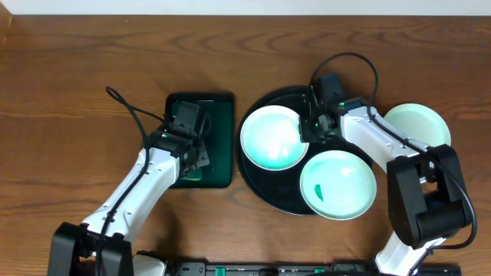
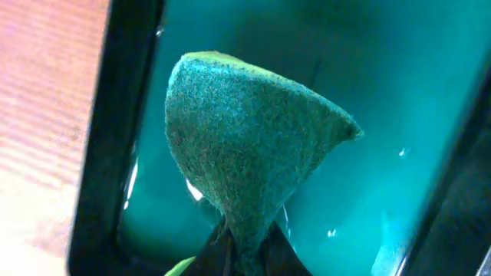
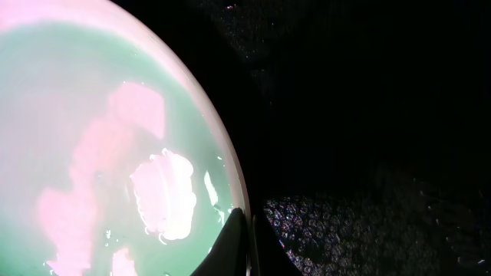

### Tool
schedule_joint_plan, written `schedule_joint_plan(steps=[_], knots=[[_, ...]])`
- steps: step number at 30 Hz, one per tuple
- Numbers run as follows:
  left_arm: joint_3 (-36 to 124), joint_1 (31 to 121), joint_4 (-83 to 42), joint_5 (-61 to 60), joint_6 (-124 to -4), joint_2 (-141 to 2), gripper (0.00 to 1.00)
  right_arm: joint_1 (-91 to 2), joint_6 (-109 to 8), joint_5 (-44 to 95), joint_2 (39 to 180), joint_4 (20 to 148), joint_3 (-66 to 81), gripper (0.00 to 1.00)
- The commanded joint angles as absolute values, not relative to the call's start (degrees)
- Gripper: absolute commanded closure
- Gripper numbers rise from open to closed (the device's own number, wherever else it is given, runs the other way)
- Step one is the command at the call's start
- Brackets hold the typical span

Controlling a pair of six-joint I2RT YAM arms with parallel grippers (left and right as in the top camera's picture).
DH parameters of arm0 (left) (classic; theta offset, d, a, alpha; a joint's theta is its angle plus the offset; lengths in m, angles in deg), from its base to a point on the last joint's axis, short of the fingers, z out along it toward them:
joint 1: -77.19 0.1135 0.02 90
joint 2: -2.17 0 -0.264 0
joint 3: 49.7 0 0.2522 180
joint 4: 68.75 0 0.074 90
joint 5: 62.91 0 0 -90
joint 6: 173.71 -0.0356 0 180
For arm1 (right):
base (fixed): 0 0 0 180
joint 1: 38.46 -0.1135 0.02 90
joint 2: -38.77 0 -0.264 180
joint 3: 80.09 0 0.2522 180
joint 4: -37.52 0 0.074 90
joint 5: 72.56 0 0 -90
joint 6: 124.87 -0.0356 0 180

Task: Clean dirty plates on tray and stack at the side
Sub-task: 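Carry the green sponge left and lower it into the green tray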

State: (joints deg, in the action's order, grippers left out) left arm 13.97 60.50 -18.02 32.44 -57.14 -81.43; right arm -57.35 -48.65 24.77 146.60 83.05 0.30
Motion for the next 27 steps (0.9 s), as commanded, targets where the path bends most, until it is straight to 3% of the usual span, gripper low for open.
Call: schedule_joint_plan(steps=[1,27], knots=[[13.64,60.79,-20.64,33.84,-58.67,-82.21,0.93,-58.07,-47.91,25.47,145.70,82.79,0.08,0.99],[13.29,60.79,-25.80,33.81,-58.65,-89.82,0.93,-58.05,-47.91,25.47,145.70,82.72,0.08,0.99]])
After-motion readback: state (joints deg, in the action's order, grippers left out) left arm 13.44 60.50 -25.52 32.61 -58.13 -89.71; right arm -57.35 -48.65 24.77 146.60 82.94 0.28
